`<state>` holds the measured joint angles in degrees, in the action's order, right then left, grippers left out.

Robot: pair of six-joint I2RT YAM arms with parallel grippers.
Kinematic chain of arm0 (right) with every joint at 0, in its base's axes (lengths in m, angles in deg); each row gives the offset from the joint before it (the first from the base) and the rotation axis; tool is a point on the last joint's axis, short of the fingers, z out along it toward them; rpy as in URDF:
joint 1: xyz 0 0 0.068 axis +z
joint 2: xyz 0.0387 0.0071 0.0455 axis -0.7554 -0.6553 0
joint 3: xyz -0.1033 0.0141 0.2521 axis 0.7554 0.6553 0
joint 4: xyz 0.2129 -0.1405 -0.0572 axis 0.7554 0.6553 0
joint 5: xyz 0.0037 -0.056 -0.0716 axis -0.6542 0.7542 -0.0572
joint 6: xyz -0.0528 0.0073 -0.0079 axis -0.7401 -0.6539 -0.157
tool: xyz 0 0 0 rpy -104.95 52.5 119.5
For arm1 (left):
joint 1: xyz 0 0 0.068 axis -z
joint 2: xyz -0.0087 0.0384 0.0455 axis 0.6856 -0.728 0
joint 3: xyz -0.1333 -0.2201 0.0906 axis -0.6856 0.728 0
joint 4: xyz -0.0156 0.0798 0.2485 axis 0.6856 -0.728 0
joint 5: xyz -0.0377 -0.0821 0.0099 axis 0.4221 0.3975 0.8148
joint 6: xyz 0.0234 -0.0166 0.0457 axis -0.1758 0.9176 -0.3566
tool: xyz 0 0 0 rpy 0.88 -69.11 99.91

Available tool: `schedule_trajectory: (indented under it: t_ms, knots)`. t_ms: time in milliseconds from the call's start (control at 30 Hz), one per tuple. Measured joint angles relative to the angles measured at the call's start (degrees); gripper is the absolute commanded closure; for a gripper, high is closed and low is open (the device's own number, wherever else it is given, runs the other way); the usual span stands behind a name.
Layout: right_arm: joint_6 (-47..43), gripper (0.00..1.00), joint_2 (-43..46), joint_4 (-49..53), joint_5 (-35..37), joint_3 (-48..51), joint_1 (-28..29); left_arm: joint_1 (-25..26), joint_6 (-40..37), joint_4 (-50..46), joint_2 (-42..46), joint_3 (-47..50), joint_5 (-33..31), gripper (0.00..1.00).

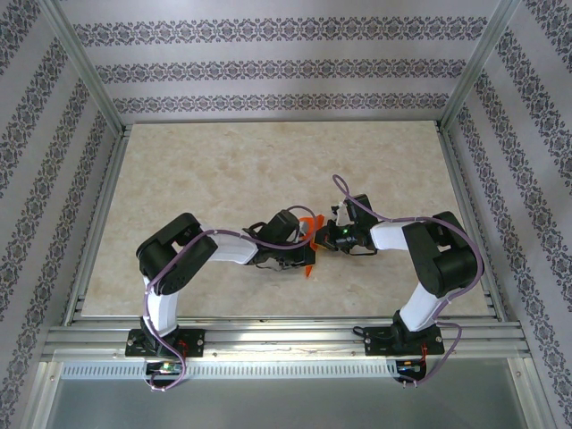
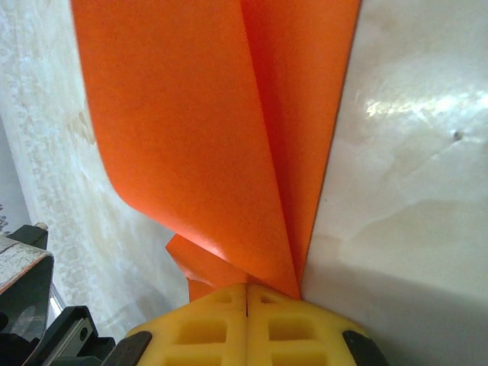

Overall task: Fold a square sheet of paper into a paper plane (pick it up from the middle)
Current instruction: Fold the wing for the fifth time at the center of the table.

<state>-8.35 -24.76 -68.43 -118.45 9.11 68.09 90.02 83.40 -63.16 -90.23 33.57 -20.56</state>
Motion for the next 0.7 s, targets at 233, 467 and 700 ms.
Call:
schedule_trajectory:
  t_ms: [233,467,700]
  knots:
    - [0.02,0.97,0.39,0.26,0.48,0.0,0.37,-0.31,0.11,5.88,0.15,3.02,1.31,1.0]
    - [0.26,0.91,8.41,5.44,0.61,0.81,1.01,-0.28,-0.11,8.26,3.26,8.48,3.23,1.0]
    - [0.17,0.94,20.7,5.6,-0.5,3.17,1.03,-0.28,-2.38,8.33,6.62,13.11,5.42,1.0]
